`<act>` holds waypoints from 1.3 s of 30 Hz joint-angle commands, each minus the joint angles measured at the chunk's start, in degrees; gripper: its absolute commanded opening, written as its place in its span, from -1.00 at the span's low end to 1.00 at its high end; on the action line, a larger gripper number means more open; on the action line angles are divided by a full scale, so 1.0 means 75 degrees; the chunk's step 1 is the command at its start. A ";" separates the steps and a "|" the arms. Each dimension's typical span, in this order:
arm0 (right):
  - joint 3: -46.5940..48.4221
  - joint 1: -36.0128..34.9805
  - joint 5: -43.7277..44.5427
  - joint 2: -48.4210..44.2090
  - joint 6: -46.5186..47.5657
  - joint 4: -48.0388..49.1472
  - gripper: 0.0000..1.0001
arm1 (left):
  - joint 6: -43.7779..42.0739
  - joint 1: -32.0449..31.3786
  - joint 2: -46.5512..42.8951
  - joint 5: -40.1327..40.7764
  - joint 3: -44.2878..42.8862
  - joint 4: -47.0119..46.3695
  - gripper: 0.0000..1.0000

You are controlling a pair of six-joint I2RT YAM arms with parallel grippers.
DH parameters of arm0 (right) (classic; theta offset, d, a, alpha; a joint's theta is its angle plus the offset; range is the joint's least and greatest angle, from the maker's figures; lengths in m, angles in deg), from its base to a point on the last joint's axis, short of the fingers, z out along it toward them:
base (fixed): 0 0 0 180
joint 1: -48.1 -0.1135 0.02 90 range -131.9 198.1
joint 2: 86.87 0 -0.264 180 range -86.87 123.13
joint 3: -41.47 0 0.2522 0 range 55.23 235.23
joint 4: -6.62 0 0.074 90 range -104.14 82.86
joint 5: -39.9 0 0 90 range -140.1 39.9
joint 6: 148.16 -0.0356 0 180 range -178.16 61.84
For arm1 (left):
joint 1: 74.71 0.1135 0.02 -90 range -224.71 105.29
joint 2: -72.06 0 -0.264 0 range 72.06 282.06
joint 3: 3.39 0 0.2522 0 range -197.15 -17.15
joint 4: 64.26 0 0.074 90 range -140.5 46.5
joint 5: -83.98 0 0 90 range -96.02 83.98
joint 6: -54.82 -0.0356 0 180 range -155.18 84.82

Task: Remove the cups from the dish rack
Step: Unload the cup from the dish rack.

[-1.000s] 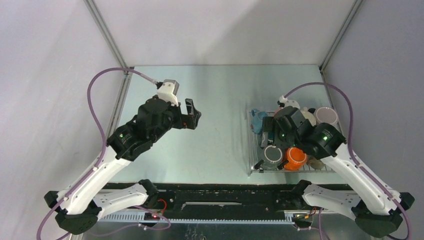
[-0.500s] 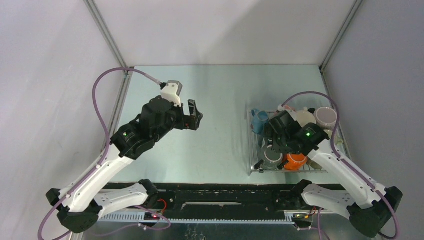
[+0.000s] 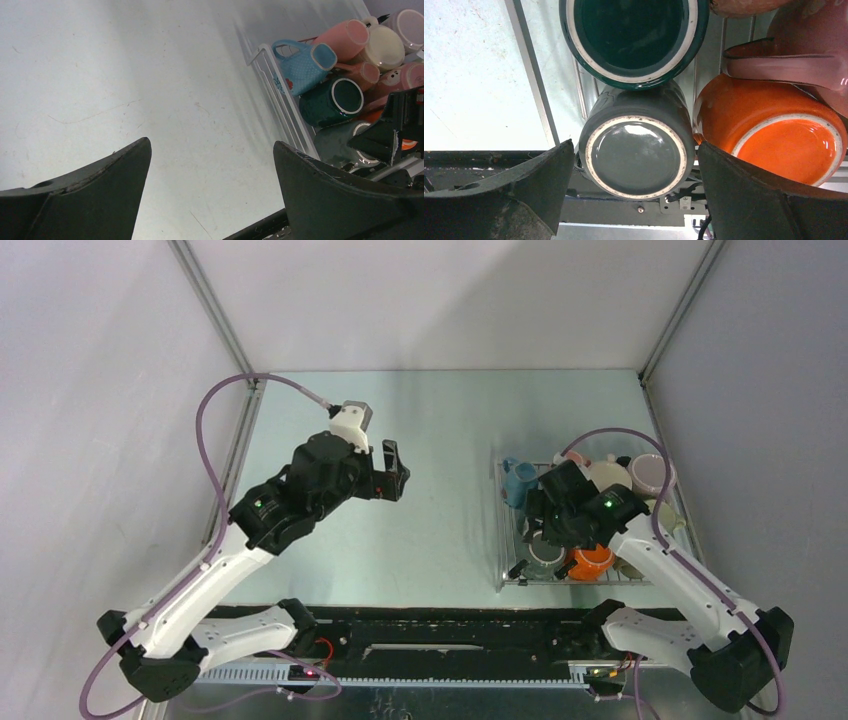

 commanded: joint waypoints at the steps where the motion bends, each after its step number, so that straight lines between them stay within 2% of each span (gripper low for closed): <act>1: -0.0003 0.0025 -0.0052 0.0103 0.0108 0.0253 0.99 | -0.0083 0.0033 0.0034 -0.0167 0.0204 -0.0165 1.00; 15: -0.0073 -0.0303 0.0341 0.0513 -0.0556 0.0091 0.99 | -0.0002 0.0034 0.0139 -0.0408 0.0377 -0.0125 1.00; 23: -0.0416 -0.0368 -0.0002 0.0610 -0.0911 0.0338 0.99 | 0.0092 0.0034 0.0129 -0.0621 0.0490 -0.0118 1.00; 39: -0.0748 -0.0660 0.0078 0.0648 -0.1254 0.0342 0.99 | 0.0349 0.0033 0.0449 -0.1270 0.0767 -0.0476 1.00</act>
